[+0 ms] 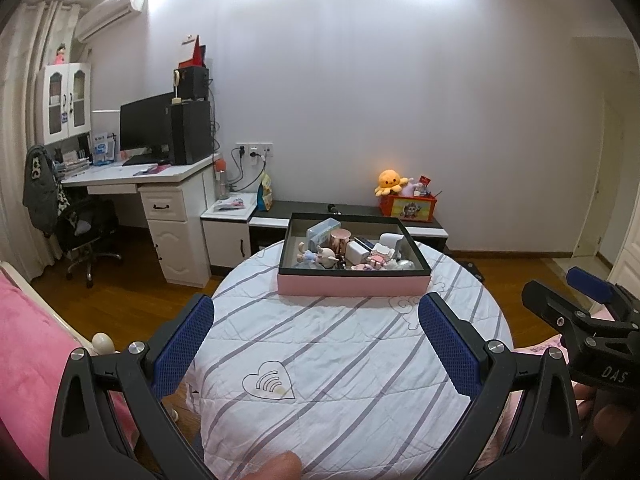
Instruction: Organize rigid objects
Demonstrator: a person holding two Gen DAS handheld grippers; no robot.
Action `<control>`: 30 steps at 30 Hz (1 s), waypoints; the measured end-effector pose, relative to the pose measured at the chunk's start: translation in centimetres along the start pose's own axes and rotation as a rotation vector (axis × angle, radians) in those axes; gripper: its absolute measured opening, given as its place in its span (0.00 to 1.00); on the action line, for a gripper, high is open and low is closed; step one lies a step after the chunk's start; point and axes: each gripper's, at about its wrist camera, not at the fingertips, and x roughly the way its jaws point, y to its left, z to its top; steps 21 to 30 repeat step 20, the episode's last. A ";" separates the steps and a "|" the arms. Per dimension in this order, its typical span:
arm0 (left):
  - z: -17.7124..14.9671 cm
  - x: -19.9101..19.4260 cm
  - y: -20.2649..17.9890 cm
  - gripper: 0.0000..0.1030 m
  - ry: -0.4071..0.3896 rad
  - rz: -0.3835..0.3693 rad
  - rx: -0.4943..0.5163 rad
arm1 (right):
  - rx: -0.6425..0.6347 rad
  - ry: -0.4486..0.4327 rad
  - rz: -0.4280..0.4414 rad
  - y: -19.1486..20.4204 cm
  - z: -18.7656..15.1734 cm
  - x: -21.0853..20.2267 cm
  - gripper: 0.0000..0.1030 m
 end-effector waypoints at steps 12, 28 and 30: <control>0.1 0.1 0.0 1.00 0.007 -0.012 -0.008 | -0.002 0.004 0.000 -0.1 0.0 0.3 1.00; -0.1 0.1 0.0 1.00 0.002 -0.046 -0.020 | -0.002 0.007 -0.003 -0.1 -0.2 0.4 1.00; -0.1 0.1 0.0 1.00 0.002 -0.046 -0.020 | -0.002 0.007 -0.003 -0.1 -0.2 0.4 1.00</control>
